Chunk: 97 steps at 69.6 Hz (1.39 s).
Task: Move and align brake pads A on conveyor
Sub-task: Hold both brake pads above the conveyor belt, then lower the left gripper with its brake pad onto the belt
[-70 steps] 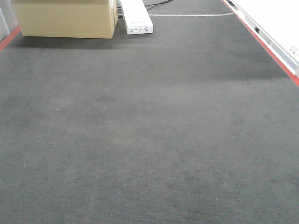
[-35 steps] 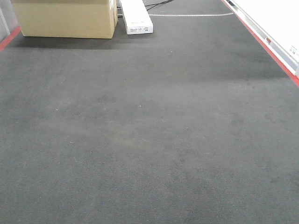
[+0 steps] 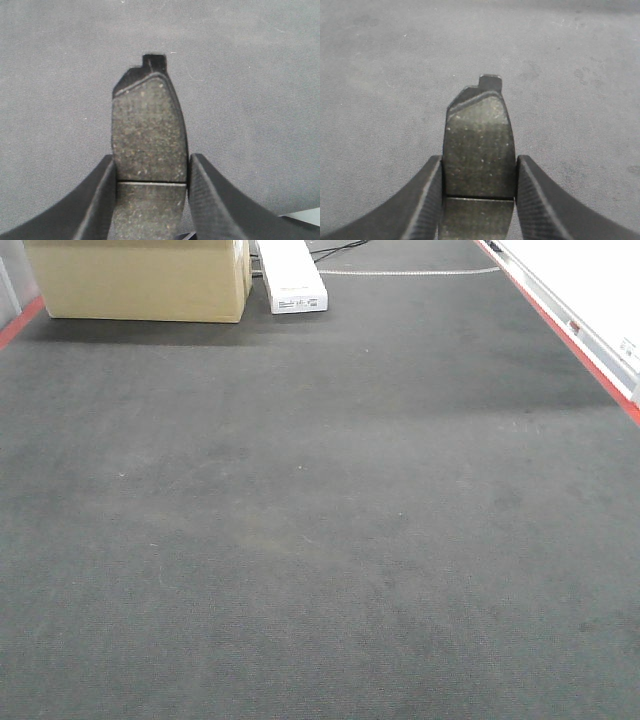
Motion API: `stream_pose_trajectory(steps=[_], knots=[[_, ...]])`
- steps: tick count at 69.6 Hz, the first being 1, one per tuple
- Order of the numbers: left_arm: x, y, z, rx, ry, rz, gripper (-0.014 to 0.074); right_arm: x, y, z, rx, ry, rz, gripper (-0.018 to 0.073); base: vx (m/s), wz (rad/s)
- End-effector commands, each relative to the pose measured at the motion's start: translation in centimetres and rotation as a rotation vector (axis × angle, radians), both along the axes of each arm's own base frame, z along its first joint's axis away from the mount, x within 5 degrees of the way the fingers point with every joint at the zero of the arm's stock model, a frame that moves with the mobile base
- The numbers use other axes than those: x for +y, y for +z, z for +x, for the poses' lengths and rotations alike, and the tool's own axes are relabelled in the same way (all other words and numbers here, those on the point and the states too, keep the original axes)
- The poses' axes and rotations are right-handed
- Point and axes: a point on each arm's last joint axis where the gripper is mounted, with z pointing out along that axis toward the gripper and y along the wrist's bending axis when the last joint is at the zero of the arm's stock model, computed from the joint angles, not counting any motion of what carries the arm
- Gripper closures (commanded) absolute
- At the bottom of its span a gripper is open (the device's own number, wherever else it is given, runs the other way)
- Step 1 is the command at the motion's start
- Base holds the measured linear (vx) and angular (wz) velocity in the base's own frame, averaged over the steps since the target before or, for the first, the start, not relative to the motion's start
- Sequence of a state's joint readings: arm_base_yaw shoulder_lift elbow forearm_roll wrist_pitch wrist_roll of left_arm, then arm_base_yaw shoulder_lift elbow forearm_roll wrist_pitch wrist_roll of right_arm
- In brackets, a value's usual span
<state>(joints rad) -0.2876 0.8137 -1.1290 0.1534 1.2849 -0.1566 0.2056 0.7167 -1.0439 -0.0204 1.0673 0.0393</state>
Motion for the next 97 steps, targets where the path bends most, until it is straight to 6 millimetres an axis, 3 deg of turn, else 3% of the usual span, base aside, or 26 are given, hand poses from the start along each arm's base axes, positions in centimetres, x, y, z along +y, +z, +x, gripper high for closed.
stream_pose_trajectory(steps=[1, 24, 35, 56, 78, 97], knots=[[0.0, 0.9, 0.1, -0.063, -0.006, -0.011, 0.0603, 0.0, 1.4, 0.2, -0.105, 0.003, 0.011, 0.0567, 0.00, 0.00], [-0.4, 1.0, 0.2, -0.076, 0.010, -0.084, 0.0603, 0.0, 1.4, 0.2, -0.105, 0.003, 0.011, 0.0567, 0.00, 0.00], [-1.1, 0.1, 1.9, -0.001, 0.032, -0.099, 0.0603, 0.0, 1.4, 0.2, -0.105, 0.003, 0.011, 0.0567, 0.00, 0.00], [-3.5, -3.4, 9.8, 0.070, 0.025, -0.074, 0.0603, 0.0, 1.4, 0.2, -0.105, 0.003, 0.011, 0.0567, 0.00, 0.00], [-6.2, -11.2, 18.3, 0.229, 0.037, -0.045, 0.0603, 0.0, 1.4, 0.2, -0.105, 0.003, 0.011, 0.0567, 0.00, 0.00], [-5.3, -14.4, 23.9, 0.303, 0.112, -0.038, 0.0603, 0.0, 1.4, 0.2, -0.105, 0.003, 0.011, 0.0567, 0.00, 0.00]])
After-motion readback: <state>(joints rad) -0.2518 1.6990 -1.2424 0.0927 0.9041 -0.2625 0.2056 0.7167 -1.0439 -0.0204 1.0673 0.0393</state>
